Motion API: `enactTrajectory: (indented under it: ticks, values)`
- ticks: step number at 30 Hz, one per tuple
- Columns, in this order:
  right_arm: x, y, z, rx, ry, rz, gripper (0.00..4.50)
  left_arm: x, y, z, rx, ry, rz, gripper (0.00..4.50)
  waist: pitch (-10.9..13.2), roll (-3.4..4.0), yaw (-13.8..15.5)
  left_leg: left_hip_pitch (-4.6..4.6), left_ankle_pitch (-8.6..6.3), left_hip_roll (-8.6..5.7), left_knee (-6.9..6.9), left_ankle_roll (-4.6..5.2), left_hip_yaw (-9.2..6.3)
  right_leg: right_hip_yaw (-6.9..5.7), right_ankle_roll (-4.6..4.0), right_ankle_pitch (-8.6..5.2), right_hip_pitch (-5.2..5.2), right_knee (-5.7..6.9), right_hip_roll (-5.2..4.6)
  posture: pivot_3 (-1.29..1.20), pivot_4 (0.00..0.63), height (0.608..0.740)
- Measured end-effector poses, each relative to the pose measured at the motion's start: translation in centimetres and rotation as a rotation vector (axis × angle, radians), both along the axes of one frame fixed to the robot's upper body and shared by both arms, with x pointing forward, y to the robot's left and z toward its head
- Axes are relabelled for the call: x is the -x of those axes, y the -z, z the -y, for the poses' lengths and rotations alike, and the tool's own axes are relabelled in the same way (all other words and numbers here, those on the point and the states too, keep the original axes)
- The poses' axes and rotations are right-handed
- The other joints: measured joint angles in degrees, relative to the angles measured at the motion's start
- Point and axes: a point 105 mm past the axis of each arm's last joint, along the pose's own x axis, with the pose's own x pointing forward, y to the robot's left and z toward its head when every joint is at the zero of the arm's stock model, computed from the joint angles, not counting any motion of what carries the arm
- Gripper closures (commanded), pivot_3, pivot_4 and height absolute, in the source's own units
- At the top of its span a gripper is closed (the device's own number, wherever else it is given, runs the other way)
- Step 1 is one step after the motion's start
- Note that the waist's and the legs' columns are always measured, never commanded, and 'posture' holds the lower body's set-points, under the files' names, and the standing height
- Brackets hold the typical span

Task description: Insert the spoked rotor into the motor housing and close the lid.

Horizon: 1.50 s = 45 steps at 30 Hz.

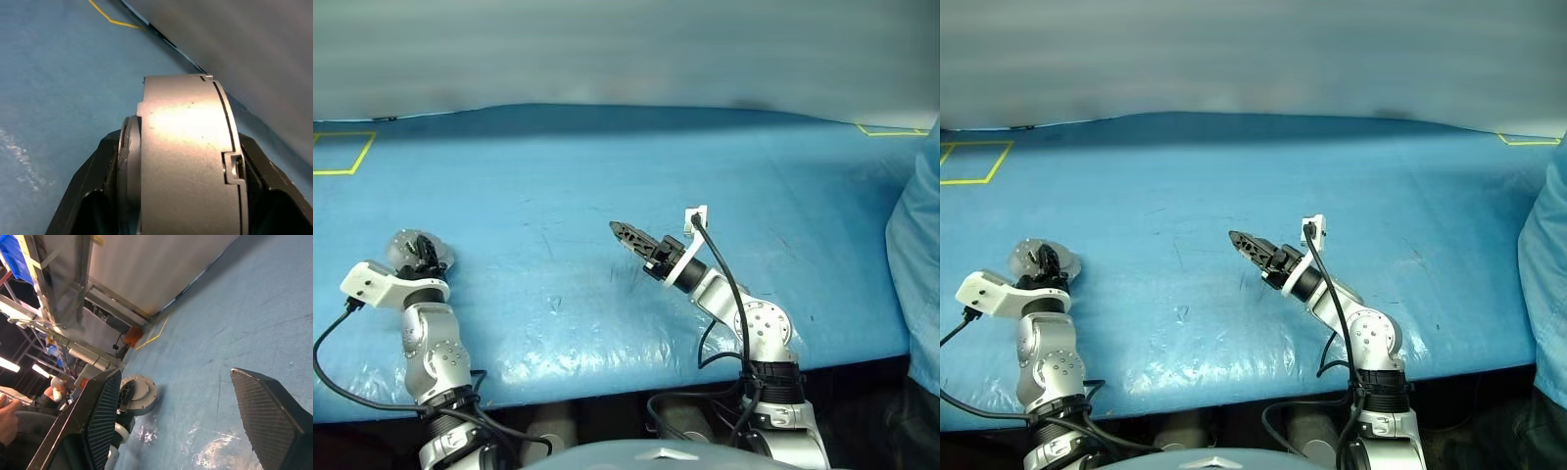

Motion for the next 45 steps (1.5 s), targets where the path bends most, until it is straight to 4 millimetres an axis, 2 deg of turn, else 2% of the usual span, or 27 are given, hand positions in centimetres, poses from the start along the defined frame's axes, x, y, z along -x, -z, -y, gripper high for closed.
enactTrajectory:
  ticks: [3,6,12,20,23,26,29,35,38,41,43,45]
  values:
    - [0.0,0.0,-0.1,-0.001,-0.002,-0.001,0.71,0.3,-0.1,-0.4,-0.007,-0.029,0.003,1.1,0.0,-0.02,0.0,0.01,0.0,0.0,-0.01,0.0,0.0,0.0,0.0,0.01,0.0,0.0,0.0,0.0,0.15,0.74]
    - [-0.1,0.1,0.0,-0.005,0.006,-0.006,0.71,0.7,-0.3,-1.1,-0.015,-0.056,0.002,0.09,0.0,-0.01,0.0,0.04,0.0,0.0,0.0,0.0,0.0,0.0,-0.01,0.0,0.01,0.03,0.0,0.0,0.15,0.74]
    - [-0.4,0.2,0.0,0.007,0.016,-0.018,0.71,1.8,-1.0,-2.6,-0.051,-0.135,0.016,0.04,0.0,-0.02,0.0,0.06,0.0,0.01,0.01,0.0,0.0,0.0,-0.02,-0.01,0.02,0.06,0.0,0.0,0.15,0.74]
    - [-0.8,0.4,-0.2,0.011,0.017,-0.049,0.71,3.6,-5.2,-5.0,-0.229,-0.256,0.083,0.04,0.0,-0.01,0.0,0.09,0.0,0.01,-0.01,0.0,0.02,0.01,-0.04,-0.01,0.03,0.07,-0.01,0.0,0.15,0.74]
    - [-1.0,1.0,-0.1,0.067,0.03,-0.042,0.71,3.8,-6.8,-5.2,-0.313,-0.251,0.111,0.04,0.0,-0.02,0.0,0.09,0.0,0.0,0.0,-0.01,0.03,0.01,-0.04,-0.01,0.04,0.07,-0.02,0.0,0.15,0.74]
    - [-1.2,1.3,-0.1,0.135,0.053,-0.004,0.71,3.3,-8.4,-4.0,-0.389,-0.18,0.16,0.04,0.0,-0.01,0.1,0.09,0.0,-0.02,0.0,-0.01,0.06,0.03,-0.03,-0.01,0.04,0.06,-0.06,0.0,0.15,0.74]
    - [-1.5,1.3,0.0,0.183,0.083,0.066,0.71,2.4,-9.3,-2.0,-0.441,-0.067,0.205,0.04,0.0,-0.01,0.1,0.1,0.0,-0.02,0.0,-0.01,0.07,0.03,-0.03,-0.01,0.03,0.05,-0.06,0.0,0.15,0.74]
    - [-1.2,0.5,1.5,0.246,0.117,0.263,0.71,0.9,-11.3,5.4,-0.591,0.436,0.28,0.04,0.0,0.03,-0.1,0.12,0.0,0.0,-0.06,-0.02,0.09,0.05,-0.06,-0.03,0.01,0.07,-0.05,0.0,0.15,0.74]
    - [-0.8,0.3,2.6,0.358,0.069,0.371,0.71,0.8,-10.5,8.6,-0.694,0.689,0.215,0.04,0.1,0.13,-0.3,0.23,0.0,0.0,-0.07,-0.02,0.16,0.09,-0.12,-0.07,0.03,0.08,-0.06,0.0,0.15,0.74]
    - [-0.8,1.1,3.8,0.531,0.05,0.455,0.71,0.8,-8.1,11.2,-0.765,0.888,0.104,0.04,0.1,0.18,-0.4,0.24,0.0,0.02,-0.08,-0.02,0.18,0.09,-0.16,-0.1,-0.01,0.11,-0.05,0.0,0.15,0.74]
    - [-1.0,1.7,4.5,0.598,0.046,0.475,0.71,0.7,-6.7,12.2,-0.797,0.953,0.052,0.04,0.1,0.18,-0.3,0.24,0.0,0.04,-0.11,-0.02,0.18,0.08,-0.19,-0.12,-0.02,0.11,-0.03,0.0,0.15,0.74]
    - [-1.1,2.1,5.0,0.638,0.036,0.484,0.71,0.6,-5.5,12.1,-0.835,0.983,-0.01,0.04,0.1,0.21,-0.3,0.23,0.0,0.04,-0.15,-0.01,0.18,0.08,-0.22,-0.14,-0.06,0.13,-0.02,0.0,0.15,0.74]
